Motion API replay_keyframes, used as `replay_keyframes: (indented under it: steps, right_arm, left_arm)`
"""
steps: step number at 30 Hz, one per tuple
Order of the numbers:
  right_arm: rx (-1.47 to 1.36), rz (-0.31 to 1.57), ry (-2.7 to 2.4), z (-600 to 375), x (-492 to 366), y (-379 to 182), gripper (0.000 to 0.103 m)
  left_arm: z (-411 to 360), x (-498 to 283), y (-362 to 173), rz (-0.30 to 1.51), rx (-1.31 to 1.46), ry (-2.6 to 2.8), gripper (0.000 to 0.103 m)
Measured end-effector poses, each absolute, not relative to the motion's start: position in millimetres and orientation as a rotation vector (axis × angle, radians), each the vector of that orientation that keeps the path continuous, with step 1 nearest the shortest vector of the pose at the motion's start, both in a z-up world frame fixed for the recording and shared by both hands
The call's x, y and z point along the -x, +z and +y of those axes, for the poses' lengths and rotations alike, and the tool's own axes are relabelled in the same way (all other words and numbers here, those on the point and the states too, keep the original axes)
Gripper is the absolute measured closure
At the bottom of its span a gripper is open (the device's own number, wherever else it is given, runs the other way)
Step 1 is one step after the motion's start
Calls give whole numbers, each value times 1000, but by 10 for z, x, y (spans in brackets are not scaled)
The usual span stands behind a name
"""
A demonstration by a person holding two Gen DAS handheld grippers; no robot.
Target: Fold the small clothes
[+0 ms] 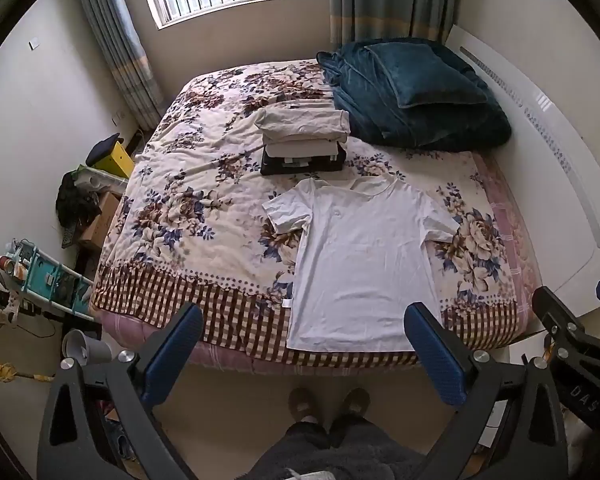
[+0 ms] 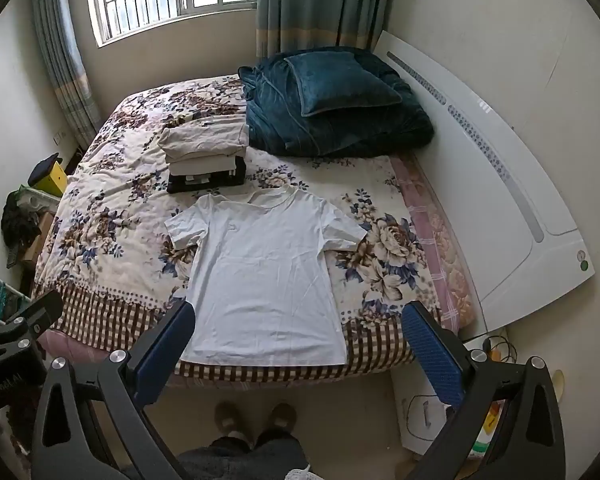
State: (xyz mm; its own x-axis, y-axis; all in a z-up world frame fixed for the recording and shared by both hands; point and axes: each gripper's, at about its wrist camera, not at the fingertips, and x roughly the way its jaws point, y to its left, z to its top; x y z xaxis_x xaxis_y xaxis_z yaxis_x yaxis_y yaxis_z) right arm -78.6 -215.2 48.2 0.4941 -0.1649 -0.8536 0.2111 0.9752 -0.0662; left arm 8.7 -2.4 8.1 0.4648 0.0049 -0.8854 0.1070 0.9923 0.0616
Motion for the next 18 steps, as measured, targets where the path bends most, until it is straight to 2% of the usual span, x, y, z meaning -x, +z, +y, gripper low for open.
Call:
replay_keyframes:
  steps: [18]
  right_arm:
    - [-51,1022,-229,-2157,764,534,0]
  left_arm:
    - [-59,-111,176,1071,-107,-64,0]
